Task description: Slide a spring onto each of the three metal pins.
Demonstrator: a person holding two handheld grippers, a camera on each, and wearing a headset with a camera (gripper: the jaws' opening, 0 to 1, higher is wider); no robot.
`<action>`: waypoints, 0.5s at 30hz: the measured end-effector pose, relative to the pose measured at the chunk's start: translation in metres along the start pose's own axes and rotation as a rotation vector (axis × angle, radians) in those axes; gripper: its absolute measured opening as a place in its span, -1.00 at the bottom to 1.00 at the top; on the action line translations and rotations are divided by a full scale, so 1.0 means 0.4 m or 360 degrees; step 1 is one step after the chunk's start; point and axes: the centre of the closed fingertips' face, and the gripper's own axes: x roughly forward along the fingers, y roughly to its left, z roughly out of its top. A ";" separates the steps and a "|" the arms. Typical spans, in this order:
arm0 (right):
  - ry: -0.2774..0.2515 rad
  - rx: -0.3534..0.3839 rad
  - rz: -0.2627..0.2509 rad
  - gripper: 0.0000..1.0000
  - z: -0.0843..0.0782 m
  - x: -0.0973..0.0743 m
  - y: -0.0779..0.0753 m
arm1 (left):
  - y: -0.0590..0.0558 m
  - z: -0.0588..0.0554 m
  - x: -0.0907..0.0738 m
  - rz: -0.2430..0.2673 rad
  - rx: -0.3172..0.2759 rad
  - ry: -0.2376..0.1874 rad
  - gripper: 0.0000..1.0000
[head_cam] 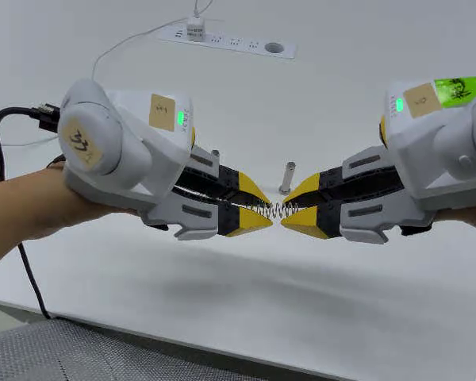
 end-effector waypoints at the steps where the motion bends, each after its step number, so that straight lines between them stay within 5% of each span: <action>1: -0.0005 0.0002 -0.0003 -0.80 0.002 -0.002 -0.002 | 0.004 0.003 -0.001 0.0005 -0.0010 -0.0007 -0.80; 15: -0.0223 0.0089 0.0076 -0.80 0.067 -0.032 0.002 | 0.003 0.018 -0.001 0.0008 -0.0014 -0.0045 -0.80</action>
